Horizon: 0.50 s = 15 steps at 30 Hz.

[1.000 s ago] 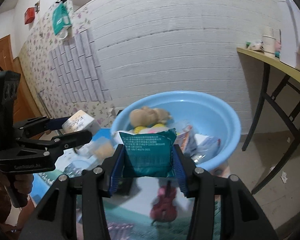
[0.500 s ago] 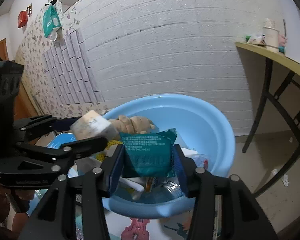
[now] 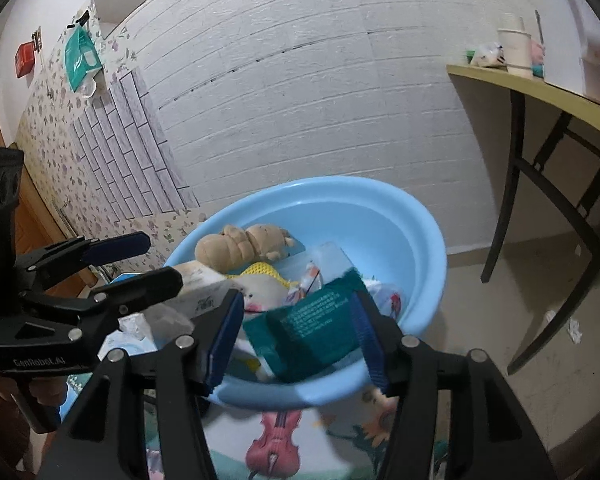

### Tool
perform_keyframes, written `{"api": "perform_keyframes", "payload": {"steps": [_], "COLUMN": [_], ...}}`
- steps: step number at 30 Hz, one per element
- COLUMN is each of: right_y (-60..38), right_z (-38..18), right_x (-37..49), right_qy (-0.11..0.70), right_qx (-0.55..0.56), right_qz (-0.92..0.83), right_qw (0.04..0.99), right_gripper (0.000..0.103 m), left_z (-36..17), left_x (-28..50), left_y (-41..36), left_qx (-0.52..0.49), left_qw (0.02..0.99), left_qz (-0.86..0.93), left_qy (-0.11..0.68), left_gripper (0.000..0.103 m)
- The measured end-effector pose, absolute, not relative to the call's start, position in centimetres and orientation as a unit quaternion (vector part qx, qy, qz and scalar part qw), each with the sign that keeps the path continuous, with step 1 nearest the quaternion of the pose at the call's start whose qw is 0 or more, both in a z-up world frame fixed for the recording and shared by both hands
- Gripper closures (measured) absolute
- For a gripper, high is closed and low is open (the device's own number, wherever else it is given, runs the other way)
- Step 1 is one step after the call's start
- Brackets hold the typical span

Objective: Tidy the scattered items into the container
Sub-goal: 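Carry the tissue box and pouch into the basin and open both tools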

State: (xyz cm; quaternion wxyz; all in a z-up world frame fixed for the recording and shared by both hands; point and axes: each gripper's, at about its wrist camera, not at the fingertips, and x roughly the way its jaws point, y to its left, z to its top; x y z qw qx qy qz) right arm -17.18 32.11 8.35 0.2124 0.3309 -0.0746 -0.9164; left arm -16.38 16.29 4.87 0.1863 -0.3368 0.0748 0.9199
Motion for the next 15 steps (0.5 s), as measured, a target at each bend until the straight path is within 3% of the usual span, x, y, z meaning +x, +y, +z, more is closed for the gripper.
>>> {"api": "perform_keyframes", "payload": {"steps": [8,12,15], "right_y": [30.7,29.7,29.1], "right_z": [9.4,10.0,10.1], "right_x": [-14.1,-12.6,-11.7], "right_qy": [-0.066,-0.070,-0.083], "right_qx": [0.339,0.344,0.352], "right_qz": [-0.916,-0.916,-0.914], "right_qw": [0.203,0.193,0.183], "right_gripper": [0.048,0.048,0.048], "left_z": [5.6,5.4,5.2], "left_x": [-13.0,-11.1,-9.9], "left_y": [13.5,11.5,10.3], "left_qx": [-0.325,-0.326,-0.326], "left_qw": [0.160,0.145,0.136], "left_qz": [0.930,0.933,0.935], "left_qy": [0.063,0.050,0.042], "left_gripper": [0.025,0.014,0.012]}}
